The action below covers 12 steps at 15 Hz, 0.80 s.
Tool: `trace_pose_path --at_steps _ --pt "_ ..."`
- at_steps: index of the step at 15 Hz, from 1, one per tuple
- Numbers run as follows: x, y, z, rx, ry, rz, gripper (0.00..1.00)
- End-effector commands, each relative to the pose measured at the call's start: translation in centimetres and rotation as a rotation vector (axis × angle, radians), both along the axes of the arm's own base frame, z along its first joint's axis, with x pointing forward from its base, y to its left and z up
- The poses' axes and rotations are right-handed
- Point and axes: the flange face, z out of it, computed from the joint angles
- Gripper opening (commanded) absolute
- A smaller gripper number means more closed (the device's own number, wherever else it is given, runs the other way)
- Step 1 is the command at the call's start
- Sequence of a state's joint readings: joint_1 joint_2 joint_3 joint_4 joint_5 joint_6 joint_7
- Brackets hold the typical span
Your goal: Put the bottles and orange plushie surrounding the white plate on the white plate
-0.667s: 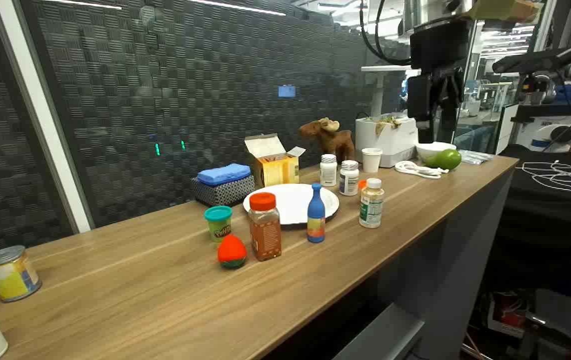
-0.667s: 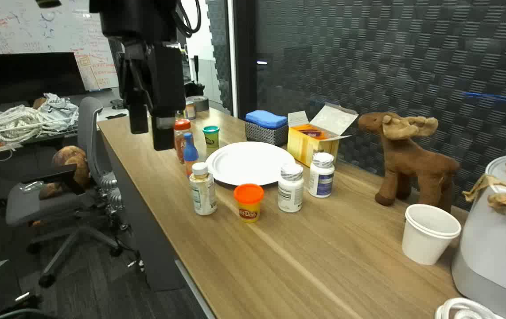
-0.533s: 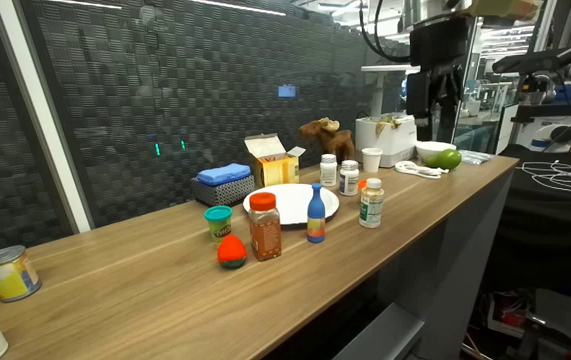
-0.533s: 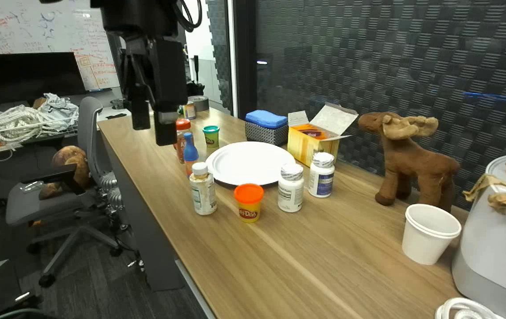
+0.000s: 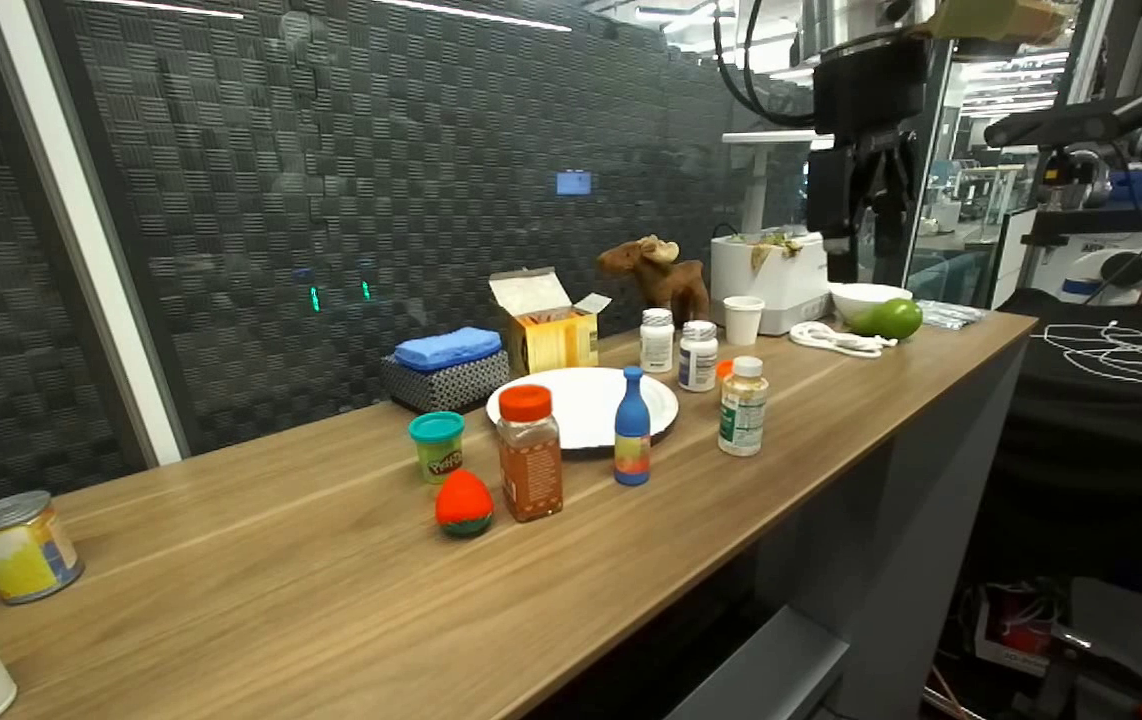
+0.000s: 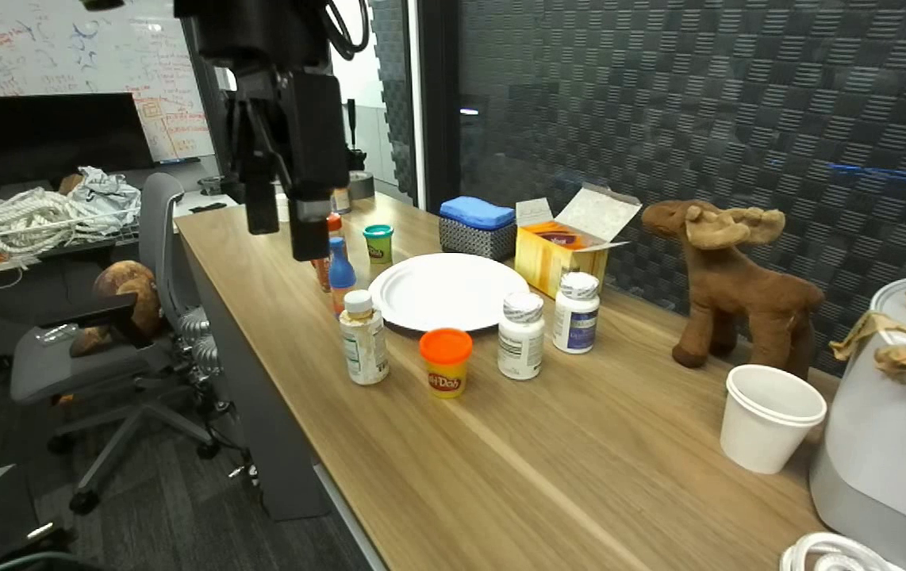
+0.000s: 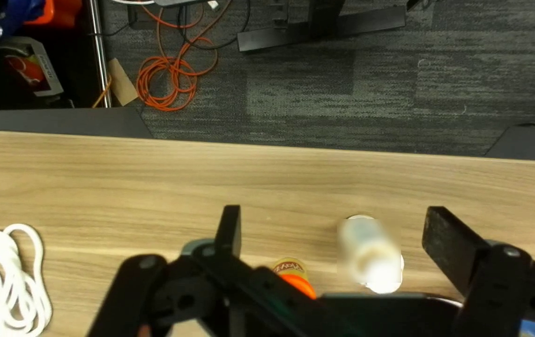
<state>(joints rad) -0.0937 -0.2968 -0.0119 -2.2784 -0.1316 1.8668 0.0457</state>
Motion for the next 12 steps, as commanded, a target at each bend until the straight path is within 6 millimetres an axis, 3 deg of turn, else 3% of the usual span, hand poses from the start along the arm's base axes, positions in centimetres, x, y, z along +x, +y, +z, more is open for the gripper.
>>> trace_pose_path --at_steps 1,5,8,12 --pt "4.2 -2.1 0.4 -0.052 -0.014 0.026 1.0" --pt "9.8 -5.3 0.6 -0.075 -0.119 0.039 1.0" --pt "14.8 -7.6 -0.7 -0.011 -0.242 -0.006 1.0" --pt "19.6 -9.2 -3.5 0.031 -0.286 -0.021 1.0"
